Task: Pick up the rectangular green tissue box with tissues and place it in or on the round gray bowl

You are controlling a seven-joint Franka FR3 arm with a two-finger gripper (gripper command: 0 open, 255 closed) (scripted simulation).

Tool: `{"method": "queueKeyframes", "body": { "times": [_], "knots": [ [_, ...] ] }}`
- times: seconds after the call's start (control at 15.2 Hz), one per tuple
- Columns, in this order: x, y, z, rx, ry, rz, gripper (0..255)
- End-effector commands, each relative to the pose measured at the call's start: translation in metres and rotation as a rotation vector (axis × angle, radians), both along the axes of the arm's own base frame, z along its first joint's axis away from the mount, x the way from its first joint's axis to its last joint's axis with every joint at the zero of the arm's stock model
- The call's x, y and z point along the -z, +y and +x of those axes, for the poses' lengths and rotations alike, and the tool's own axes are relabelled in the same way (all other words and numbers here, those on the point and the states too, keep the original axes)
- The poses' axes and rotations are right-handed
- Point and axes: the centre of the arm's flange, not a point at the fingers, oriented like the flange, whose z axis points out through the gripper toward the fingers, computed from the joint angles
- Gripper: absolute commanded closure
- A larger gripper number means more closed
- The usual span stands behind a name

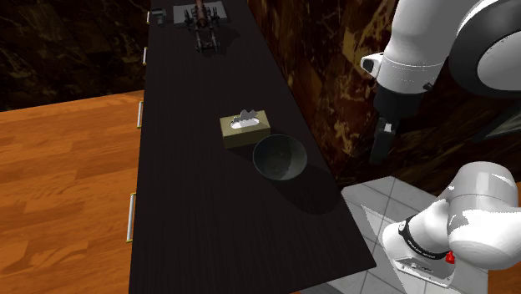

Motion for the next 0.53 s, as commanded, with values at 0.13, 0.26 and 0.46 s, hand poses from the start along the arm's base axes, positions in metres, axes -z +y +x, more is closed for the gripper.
{"method": "queueKeyframes", "body": {
  "times": [0.13,0.26,0.46],
  "knots": [
    [0.011,-0.001,0.022,-0.032,-0.004,-0.038,0],
    [0.022,-0.001,0.045,-0.064,-0.008,-0.076,0],
    [0.038,0.000,0.079,-0.112,-0.015,-0.133,0]
  ]
}}
